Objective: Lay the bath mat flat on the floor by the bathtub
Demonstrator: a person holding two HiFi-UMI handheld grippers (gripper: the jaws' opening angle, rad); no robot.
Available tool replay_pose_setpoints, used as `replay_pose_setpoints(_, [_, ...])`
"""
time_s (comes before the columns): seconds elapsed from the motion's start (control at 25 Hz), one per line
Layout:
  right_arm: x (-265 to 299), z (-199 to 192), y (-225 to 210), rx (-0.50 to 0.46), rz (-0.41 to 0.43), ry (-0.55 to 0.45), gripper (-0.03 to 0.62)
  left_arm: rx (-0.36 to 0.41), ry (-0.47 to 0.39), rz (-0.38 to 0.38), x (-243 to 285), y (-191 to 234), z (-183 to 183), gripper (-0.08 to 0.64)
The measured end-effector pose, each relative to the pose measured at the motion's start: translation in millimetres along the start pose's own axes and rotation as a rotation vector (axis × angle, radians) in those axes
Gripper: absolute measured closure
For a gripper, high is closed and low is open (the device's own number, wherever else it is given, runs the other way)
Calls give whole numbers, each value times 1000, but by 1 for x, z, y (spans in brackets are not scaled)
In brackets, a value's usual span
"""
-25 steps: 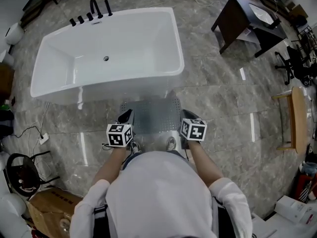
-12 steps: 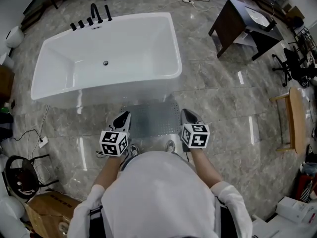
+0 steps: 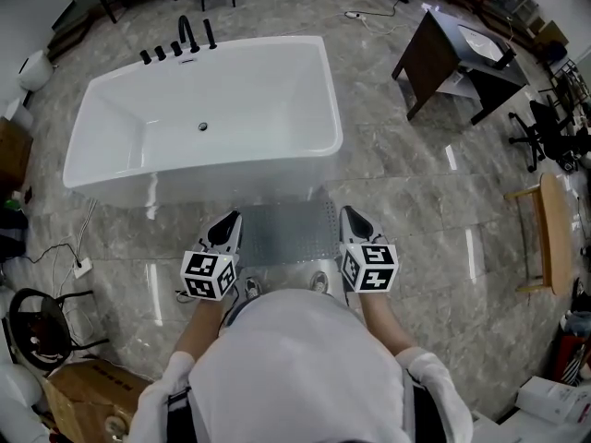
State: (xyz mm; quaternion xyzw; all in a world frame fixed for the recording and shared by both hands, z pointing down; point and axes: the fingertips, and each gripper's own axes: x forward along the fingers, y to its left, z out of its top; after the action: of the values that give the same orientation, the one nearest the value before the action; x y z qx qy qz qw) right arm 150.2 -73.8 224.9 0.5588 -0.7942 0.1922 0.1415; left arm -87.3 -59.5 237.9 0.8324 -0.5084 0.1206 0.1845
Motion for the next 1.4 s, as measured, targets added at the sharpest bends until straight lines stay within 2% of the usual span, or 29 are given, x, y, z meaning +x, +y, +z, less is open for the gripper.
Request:
replay_pose_setpoints(0.2, [-14,20,9,-1,17,-53,560,16,-62,-5,-15,-7,23,511])
replay_pose_setpoints(0.4, [-25,45,14,5,28,-132,560,40,-113,-45,-24,-17,43,511])
replay_pose_setpoints(0.56, [-27,53,17,7,26,-164,560,60,-155,-64,-26,-19,56,511])
replay_pose_setpoints(0.76, [-33,58,26,-3,65,-192,560,56,-228,-82,-34,-25,70,511])
replay_pose_setpoints(0.92, [-33,62,31,-16,95,-190,560,32,-255,-66,-37,-23,79,511])
replay_pose_setpoints(1.2, [-34,70,34,14,124,-224,561,61,-254,-43,-41,-20,86,511])
replay_pose_setpoints(1.4, [-34,74,27,-8,79,-229,563,66,-264,-30,-44,-17,88,511])
